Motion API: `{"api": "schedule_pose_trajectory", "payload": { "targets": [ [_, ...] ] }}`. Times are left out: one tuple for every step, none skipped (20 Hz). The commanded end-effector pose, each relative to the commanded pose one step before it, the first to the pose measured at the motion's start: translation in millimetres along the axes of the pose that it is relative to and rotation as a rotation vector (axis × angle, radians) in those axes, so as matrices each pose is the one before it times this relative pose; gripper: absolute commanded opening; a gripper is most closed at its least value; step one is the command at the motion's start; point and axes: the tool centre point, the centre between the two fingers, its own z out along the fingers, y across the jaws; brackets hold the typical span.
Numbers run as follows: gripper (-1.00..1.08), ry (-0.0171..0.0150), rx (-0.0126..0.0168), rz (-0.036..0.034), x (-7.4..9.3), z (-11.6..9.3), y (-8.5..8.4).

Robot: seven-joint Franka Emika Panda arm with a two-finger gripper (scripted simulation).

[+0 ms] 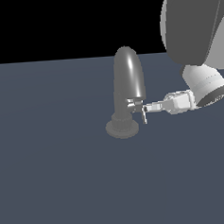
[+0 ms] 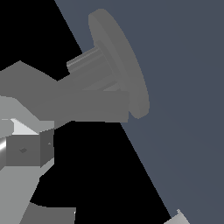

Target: Turn on the faucet by rotating a designated handle.

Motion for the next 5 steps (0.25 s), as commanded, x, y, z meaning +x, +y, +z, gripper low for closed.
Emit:
{"api": "schedule_pose_trajectory", "payload": {
  "targets": [
    [-1.0,-0.00834,0.0436,0.05425,45.77,7.69,-26.89],
    [-1.0,-0.0005,0.00022,0.00167,1.58,0.01,-1.5],
    [-1.0,-0.00048,0.00021,0.00161,1.53,0.01,-1.46],
    [-1.0,-0.00046,0.0002,0.00154,1.47,0.01,-1.42],
    [-1.0,0.0,0.0,0.0,0.0,0.0,0.0]
  ]
}}
